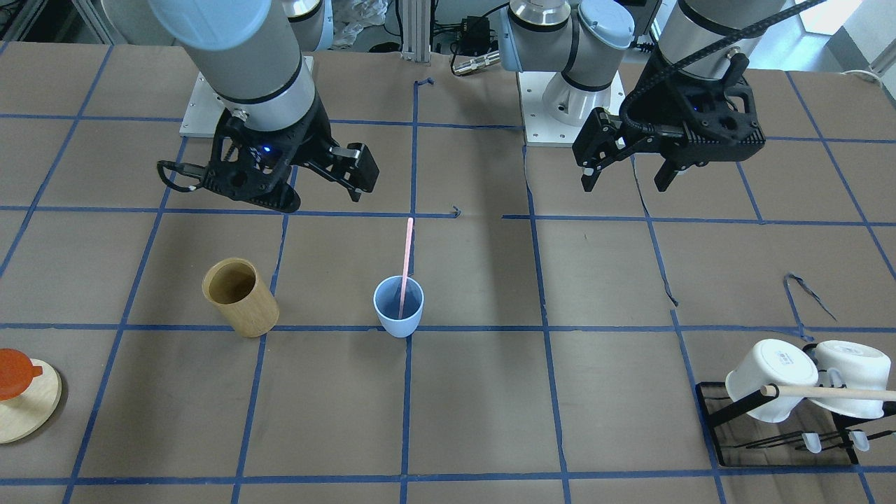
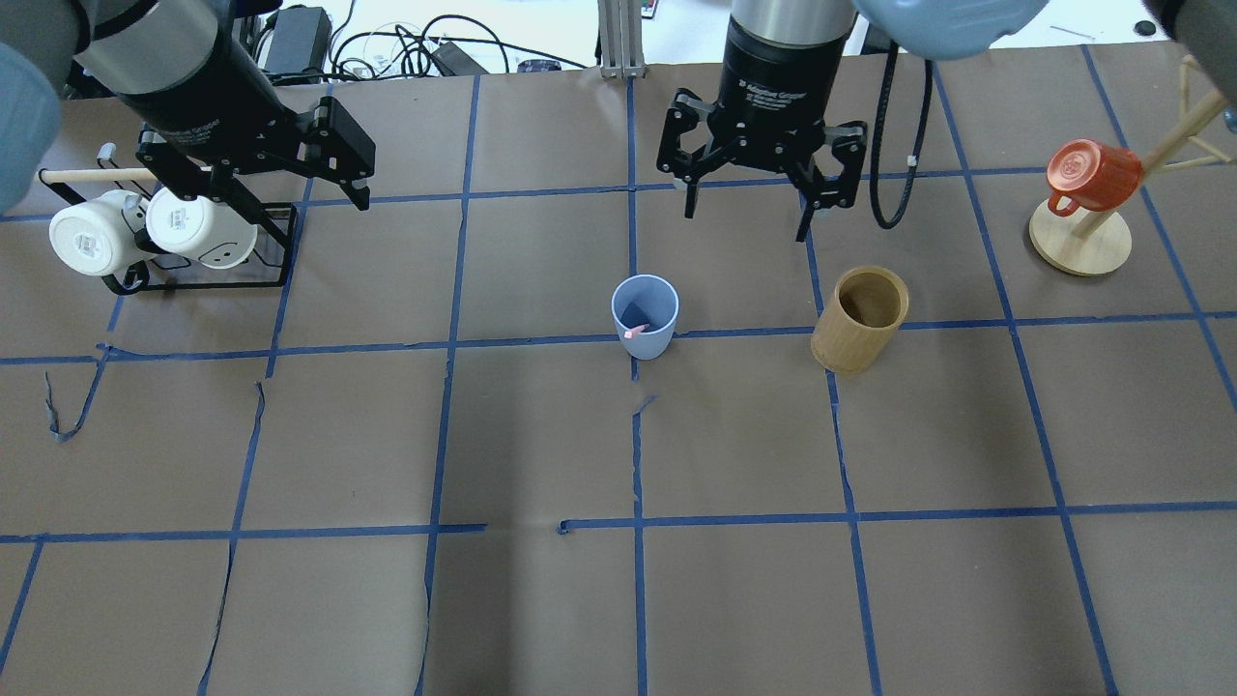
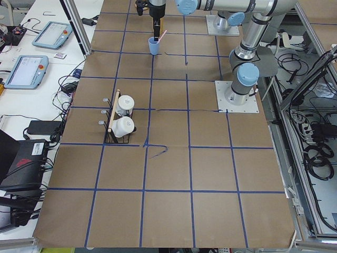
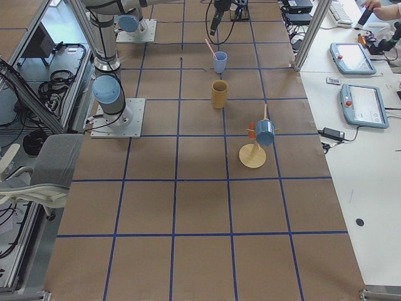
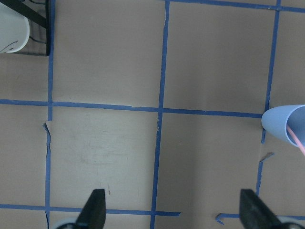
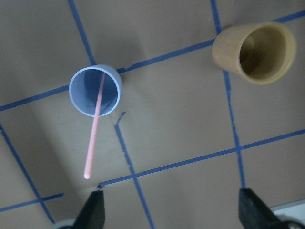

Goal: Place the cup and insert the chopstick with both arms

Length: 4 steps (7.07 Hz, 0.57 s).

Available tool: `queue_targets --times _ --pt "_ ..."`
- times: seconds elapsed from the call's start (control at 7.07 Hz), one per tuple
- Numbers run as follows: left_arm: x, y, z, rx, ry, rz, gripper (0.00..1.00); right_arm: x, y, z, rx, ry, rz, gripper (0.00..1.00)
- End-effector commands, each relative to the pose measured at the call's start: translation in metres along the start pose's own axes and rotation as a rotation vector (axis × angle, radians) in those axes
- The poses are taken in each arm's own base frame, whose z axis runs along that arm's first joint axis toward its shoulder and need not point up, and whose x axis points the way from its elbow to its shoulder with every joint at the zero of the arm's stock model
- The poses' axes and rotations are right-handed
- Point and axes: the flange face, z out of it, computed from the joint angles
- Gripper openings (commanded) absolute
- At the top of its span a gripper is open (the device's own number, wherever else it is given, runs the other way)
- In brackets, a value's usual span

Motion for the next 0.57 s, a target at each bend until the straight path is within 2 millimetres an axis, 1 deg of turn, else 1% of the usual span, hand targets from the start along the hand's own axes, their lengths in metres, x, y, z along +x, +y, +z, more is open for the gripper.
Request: queue_targets --times 0.0,0.14,0.28,0.42 --pt "0.0 0.0 -0.001 0.0 0.001 0.0 1.0 0.052 -0.006 -0.034 0.108 0.057 -0.16 1.0" --pt "0.0 0.0 -0.001 0.002 0.001 0.0 1.0 0.08 -0.019 -0.034 0.091 0.052 -0.172 1.0" --pt "0.0 0.0 -0.003 0.005 -0.001 -0.001 1.0 0.086 -0.019 -0.025 0.069 0.057 -0.201 1.0" --pt "0.0 0.0 -0.004 0.006 -0.001 -0.001 1.0 0.089 -0.008 -0.027 0.076 0.054 -0.205 1.0"
